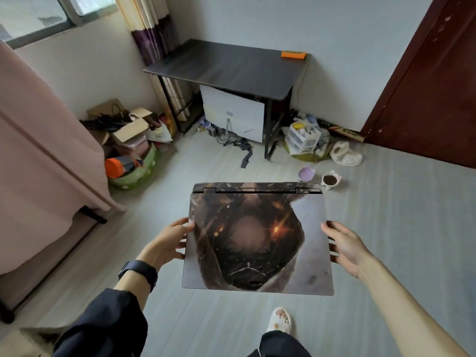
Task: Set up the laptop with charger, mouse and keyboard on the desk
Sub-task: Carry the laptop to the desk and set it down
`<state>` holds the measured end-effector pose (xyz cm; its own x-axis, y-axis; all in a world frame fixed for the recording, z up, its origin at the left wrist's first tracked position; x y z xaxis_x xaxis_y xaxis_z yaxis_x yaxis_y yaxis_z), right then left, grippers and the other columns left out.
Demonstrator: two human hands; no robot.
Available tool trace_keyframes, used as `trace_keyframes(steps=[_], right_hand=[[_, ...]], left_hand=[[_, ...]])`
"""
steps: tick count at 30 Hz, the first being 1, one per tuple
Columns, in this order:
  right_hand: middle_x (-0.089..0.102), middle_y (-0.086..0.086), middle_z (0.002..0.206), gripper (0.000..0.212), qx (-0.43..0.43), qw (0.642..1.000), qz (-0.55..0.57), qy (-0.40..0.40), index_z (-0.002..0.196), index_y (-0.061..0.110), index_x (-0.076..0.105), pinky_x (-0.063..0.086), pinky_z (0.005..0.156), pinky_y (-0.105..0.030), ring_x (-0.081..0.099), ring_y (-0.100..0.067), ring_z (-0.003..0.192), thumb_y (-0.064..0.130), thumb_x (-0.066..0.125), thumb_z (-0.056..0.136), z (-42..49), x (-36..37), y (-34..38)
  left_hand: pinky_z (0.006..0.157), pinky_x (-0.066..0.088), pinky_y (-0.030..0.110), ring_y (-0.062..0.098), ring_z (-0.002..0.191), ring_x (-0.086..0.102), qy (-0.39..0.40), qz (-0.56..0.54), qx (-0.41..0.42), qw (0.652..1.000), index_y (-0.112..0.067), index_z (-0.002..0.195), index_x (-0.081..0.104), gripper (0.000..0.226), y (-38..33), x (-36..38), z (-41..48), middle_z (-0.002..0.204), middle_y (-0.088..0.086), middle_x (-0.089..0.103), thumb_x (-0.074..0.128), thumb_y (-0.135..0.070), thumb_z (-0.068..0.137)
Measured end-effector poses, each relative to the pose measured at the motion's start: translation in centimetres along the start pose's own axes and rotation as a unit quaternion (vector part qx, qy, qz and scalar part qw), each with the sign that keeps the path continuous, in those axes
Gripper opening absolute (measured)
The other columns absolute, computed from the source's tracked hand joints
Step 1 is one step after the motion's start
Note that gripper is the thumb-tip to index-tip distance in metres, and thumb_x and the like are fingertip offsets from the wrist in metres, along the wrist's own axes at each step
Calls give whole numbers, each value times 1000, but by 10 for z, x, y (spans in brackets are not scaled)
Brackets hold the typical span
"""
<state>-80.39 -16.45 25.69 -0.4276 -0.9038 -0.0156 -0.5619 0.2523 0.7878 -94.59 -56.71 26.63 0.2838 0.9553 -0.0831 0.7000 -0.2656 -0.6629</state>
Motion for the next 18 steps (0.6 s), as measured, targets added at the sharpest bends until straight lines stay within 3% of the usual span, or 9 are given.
trace_keyframes(steps=[3, 10, 18], right_hand=[[74, -5, 105, 21, -6, 999, -19, 26, 113, 24, 69, 49, 76, -38, 66, -27, 91, 36, 60, 99, 63, 18, 58], [75, -4, 104, 19, -11, 998, -36, 54, 113, 24, 70, 50, 72, -35, 66, -24, 84, 33, 61, 99, 186, 72, 167], [74, -3, 97, 17, -6, 1000, -21, 17, 113, 22, 68, 51, 70, -34, 67, -23, 81, 29, 61, 99, 339, 151, 270]], left_hand=[[88, 51, 56, 34, 106, 59, -22, -21, -1, 1000, -29, 132, 52, 32, -49, -6, 41, 120, 15, 61, 56, -30, 100], [79, 52, 47, 28, 87, 60, -67, -49, 6, 997, -28, 128, 58, 28, -147, -34, 134, 103, 11, 64, 54, -31, 100], [79, 51, 46, 30, 91, 59, -38, -45, 9, 998, -30, 127, 58, 27, -293, -84, 290, 108, 12, 64, 56, -30, 100]])
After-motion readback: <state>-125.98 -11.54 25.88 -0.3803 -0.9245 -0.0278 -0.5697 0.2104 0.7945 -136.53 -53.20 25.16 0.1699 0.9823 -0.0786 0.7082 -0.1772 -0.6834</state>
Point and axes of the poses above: each hand's wrist, its own z-axis towards the middle knuckle, its own x-axis out of the palm, y = z × x, the point moved 9 cm from there along z, towards the middle knuckle
